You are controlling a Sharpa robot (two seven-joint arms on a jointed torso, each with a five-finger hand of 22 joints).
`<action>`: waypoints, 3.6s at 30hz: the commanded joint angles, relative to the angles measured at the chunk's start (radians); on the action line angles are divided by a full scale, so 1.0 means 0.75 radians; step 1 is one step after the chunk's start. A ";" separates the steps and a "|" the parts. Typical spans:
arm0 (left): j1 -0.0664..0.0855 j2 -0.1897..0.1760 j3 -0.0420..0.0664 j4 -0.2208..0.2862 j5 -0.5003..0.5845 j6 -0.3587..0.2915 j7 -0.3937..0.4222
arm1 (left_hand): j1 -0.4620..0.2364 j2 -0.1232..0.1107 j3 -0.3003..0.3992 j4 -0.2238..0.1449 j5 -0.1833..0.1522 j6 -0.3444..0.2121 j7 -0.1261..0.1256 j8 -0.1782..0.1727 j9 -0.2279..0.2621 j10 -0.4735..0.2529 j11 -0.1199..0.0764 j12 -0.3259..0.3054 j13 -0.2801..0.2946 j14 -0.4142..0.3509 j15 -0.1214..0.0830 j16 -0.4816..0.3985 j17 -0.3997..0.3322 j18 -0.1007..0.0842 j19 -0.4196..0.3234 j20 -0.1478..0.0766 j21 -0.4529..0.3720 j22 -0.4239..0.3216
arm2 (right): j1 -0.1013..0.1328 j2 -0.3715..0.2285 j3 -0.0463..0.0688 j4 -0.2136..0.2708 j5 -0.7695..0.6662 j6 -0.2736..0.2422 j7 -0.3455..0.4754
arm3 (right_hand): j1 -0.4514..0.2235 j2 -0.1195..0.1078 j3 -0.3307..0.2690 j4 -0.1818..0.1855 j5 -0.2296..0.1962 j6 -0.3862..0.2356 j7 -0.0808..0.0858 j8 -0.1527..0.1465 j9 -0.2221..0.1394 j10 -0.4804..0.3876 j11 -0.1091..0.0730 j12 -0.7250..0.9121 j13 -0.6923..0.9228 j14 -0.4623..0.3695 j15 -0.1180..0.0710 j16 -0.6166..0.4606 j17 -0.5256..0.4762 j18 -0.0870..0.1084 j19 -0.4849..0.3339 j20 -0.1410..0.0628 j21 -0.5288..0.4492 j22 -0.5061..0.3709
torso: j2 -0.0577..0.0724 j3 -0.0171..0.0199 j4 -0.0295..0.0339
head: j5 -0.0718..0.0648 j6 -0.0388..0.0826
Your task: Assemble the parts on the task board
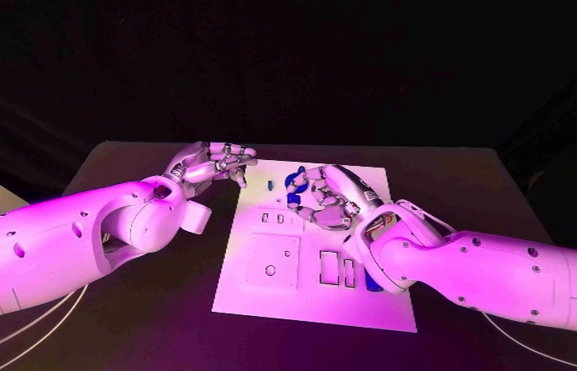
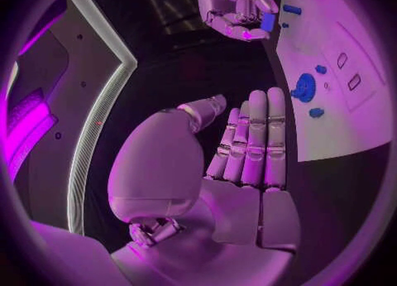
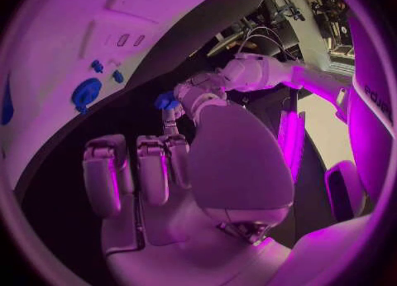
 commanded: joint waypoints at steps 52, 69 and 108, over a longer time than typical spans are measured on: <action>-0.079 0.190 -0.029 -0.043 0.340 0.471 -0.258 | -0.756 0.365 -0.642 0.358 -0.003 0.045 -0.092 0.054 0.068 0.071 -0.105 1.090 0.787 0.588 -0.087 0.866 1.071 -0.092 0.433 -0.080 0.555 0.679 | -0.005 0.014 0.006 -0.024 0.269 -0.079 0.325 | -0.010 0.018 0.007 -0.011 -0.003 -0.012 0.000 -0.016 -0.009 0.040 0.014 -0.003 0.245 0.142 0.011 0.007 0.351 -0.009 0.139 0.006 0.006 0.351 | -0.022 0.0097 0.0011 | 0.001 0.025; -0.080 0.182 -0.029 -0.040 0.384 0.472 -0.239 | -0.762 0.421 -0.682 0.356 -0.002 0.084 -0.097 0.075 0.090 0.079 -0.109 1.130 0.820 0.598 -0.089 0.874 1.093 -0.098 0.450 -0.080 0.576 0.713 | -0.009 0.011 0.006 -0.032 0.263 -0.076 0.317 | -0.008 0.019 0.009 -0.015 -0.001 -0.010 0.000 -0.015 -0.009 0.040 0.014 -0.003 0.245 0.142 0.011 0.007 0.351 -0.009 0.139 0.006 0.006 0.351 | -0.022 0.0097 0.0014 | -0.001 0.025; -0.079 0.157 -0.029 -0.055 0.376 0.463 -0.246 | -0.709 0.437 -0.701 0.353 -0.002 0.101 -0.107 0.090 0.115 0.085 -0.118 1.143 0.827 0.604 -0.097 0.877 1.104 -0.099 0.456 -0.085 0.584 0.725 | -0.009 -0.017 0.005 -0.044 0.222 -0.060 0.271 | -0.010 0.019 0.009 -0.019 -0.004 -0.005 -0.001 -0.013 -0.008 0.041 0.014 -0.002 0.246 0.142 0.011 0.007 0.351 -0.009 0.139 0.006 0.006 0.351 | -0.022 0.0097 0.0008 | -0.001 0.020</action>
